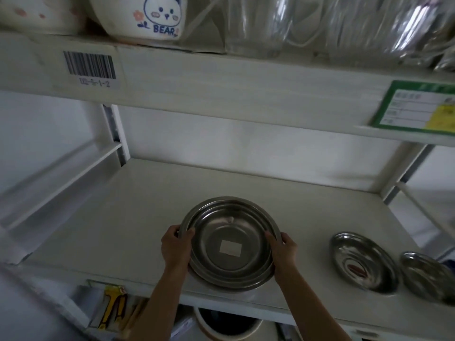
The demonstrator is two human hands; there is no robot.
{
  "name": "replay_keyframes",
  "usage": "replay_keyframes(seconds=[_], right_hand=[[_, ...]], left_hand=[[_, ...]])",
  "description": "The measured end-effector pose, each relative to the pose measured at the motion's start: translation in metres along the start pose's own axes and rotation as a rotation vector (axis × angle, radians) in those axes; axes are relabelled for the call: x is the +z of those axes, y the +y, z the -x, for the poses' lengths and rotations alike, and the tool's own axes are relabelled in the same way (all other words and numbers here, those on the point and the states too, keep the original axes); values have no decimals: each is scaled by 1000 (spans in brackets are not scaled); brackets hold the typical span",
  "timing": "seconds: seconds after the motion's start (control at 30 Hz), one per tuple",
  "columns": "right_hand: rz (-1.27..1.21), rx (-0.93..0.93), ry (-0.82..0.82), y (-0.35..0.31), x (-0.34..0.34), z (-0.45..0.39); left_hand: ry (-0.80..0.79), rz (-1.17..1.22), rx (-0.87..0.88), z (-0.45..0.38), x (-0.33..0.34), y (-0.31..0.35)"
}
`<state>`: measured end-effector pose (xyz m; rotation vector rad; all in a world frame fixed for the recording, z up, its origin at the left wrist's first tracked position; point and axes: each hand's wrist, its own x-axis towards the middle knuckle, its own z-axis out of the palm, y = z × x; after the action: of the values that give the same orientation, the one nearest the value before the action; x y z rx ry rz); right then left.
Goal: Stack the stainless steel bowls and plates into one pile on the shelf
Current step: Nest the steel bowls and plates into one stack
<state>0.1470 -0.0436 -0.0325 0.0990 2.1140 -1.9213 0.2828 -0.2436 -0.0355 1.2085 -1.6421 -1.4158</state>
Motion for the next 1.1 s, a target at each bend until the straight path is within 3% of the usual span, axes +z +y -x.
replay_keyframes(seconds=[0.4, 0.83, 0.97, 1.1], right_hand=[[-7, 5, 98, 8, -32, 1], [149, 20, 128, 9, -35, -4], [271, -76, 212, -1, -42, 1], [341, -214, 285, -18, -53, 9]], left_hand=[[-118, -2, -10, 13, 30, -3], [-99, -183, -8, 12, 27, 7], [37, -211, 129, 18, 27, 20], [75, -142, 348, 39, 39, 45]])
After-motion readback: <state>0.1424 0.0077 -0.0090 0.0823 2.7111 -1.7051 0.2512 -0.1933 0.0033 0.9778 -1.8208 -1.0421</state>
